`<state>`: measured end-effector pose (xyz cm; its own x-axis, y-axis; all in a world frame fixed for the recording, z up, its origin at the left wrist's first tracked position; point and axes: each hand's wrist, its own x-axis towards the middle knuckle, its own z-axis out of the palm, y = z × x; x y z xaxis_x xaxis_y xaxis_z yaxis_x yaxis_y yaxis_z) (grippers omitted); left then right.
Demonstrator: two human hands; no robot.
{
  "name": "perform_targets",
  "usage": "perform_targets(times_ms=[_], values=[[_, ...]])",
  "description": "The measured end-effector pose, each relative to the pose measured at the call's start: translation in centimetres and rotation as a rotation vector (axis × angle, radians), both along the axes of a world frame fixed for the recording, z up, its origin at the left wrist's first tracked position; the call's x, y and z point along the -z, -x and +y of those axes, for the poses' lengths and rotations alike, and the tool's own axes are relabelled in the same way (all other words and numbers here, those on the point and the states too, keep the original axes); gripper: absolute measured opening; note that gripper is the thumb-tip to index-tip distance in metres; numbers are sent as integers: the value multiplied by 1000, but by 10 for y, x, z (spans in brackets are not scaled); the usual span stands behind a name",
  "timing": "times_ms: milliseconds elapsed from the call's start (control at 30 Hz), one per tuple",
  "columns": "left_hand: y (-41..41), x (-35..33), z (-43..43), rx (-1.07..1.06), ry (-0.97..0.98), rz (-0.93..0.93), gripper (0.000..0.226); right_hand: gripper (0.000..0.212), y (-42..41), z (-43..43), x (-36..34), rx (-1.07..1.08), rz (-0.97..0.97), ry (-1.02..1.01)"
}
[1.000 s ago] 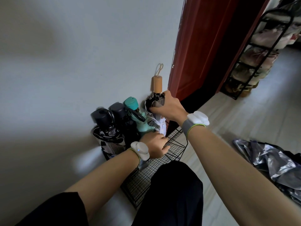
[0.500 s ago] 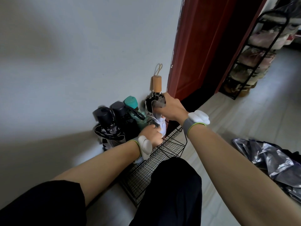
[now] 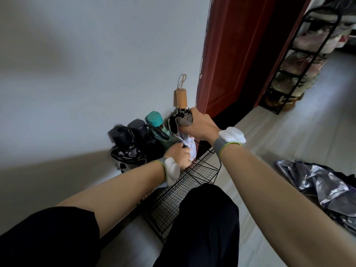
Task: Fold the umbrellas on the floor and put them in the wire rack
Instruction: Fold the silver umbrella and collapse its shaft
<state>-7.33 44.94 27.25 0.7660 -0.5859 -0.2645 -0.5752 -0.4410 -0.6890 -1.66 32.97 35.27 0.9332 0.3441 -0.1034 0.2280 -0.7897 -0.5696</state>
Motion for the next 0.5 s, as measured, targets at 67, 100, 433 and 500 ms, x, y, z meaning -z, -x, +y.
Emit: perform_targets(times_ms=[67, 100, 433, 500], values=[[3, -6, -6, -44, -43, 177, 19, 57, 1, 0, 0, -1, -6, -1], [4, -2, -7, -54, -29, 219, 29, 57, 1, 0, 0, -2, -7, 2], [2, -6, -5, -50, 19, 224, 32, 73, 12, 1, -2, 27, -4, -37], [1, -12, 1, -47, -2, 168, 18, 80, 12, 0, -2, 32, 8, -55]])
